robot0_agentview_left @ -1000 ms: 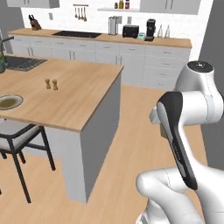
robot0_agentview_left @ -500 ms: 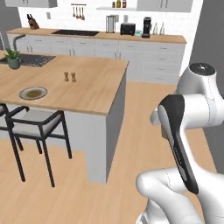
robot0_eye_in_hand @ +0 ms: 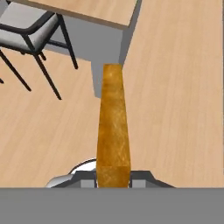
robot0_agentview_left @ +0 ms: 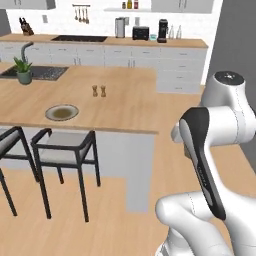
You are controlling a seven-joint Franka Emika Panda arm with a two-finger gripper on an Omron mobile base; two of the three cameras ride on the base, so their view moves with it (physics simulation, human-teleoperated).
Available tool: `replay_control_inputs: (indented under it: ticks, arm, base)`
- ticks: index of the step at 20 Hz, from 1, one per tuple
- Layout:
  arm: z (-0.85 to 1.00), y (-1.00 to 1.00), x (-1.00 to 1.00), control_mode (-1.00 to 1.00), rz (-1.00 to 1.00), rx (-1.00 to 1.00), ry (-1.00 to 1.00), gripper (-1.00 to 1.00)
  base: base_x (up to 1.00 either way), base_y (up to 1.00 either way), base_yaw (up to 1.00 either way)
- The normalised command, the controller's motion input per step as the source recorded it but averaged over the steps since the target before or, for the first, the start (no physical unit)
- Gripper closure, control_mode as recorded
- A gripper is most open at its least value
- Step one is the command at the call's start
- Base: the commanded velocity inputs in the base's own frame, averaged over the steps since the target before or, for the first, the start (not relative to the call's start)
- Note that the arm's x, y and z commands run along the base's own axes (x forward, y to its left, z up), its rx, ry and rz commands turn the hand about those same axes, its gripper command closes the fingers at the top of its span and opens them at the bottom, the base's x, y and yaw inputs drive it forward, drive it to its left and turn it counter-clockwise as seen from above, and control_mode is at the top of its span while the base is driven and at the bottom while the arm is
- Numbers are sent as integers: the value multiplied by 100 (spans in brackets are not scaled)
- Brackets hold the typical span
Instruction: Start the toaster. Once the lever pops up, take the bread to the plate on the dining counter.
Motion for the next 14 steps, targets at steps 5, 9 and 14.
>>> replay_control_inputs:
  ticks: [5,9,14]
  arm:
    - [0,0,0,100,0,0,0,100]
    - [0,0,0,100,0,0,0,100]
    - [0,0,0,100,0,0,0,100]
  base:
    - [4,100,-25]
    - [5,100,-25]
    - [10,100,-28]
